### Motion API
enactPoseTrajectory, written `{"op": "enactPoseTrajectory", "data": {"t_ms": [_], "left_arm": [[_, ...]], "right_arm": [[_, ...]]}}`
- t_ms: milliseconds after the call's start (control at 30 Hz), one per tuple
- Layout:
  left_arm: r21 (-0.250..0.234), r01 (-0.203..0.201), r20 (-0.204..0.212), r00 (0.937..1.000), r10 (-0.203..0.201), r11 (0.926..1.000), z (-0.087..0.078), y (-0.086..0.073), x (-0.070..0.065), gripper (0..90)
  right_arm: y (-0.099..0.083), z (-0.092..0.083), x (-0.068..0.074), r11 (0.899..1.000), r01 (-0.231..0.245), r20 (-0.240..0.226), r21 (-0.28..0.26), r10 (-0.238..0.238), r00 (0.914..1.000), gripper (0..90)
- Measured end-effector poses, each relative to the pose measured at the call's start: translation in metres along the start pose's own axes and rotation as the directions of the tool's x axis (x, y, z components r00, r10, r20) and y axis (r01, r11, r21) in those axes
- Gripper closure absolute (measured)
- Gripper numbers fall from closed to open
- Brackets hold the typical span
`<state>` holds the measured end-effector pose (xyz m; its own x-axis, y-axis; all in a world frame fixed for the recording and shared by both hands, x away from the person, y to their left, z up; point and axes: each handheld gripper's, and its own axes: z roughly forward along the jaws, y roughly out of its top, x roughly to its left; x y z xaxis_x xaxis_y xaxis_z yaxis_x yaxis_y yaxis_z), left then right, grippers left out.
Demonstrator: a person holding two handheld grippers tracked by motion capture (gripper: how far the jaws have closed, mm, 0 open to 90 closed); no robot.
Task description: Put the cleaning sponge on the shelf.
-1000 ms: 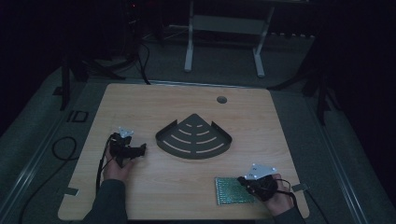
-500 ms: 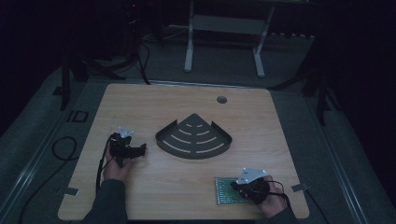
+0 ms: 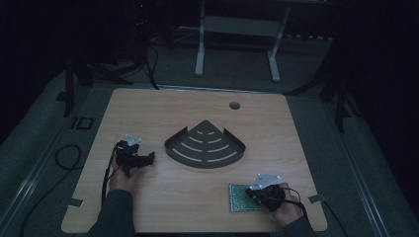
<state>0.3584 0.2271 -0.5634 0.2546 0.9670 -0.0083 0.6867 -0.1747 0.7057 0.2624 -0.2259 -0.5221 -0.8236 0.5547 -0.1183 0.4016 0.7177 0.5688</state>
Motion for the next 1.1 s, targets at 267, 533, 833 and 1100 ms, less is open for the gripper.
{"op": "enactPoseTrajectory", "data": {"t_ms": [267,533,833,1100], "left_arm": [[0.0,0.0,0.0,1.0,0.0,1.0,0.0,0.0,0.0,13.0],[0.0,0.0,0.0,1.0,0.0,1.0,0.0,0.0,0.0,13.0],[-0.001,0.0,0.0,1.0,0.0,1.0,0.0,0.0,0.0,13.0],[0.0,0.0,0.0,1.0,0.0,1.0,0.0,0.0,0.0,13.0]], "right_arm": [[0.001,0.003,-0.011,0.998,-0.067,0.051,-0.002,0.067,0.9965,89.4],[0.001,0.006,-0.025,0.99,-0.139,0.093,-0.005,0.139,0.986,89.4],[0.0,0.007,-0.045,0.969,-0.247,0.143,-0.004,0.245,0.9589,89.3],[-0.002,0.006,-0.053,0.955,-0.296,0.167,0.0,0.292,0.9419,89.0]]}}
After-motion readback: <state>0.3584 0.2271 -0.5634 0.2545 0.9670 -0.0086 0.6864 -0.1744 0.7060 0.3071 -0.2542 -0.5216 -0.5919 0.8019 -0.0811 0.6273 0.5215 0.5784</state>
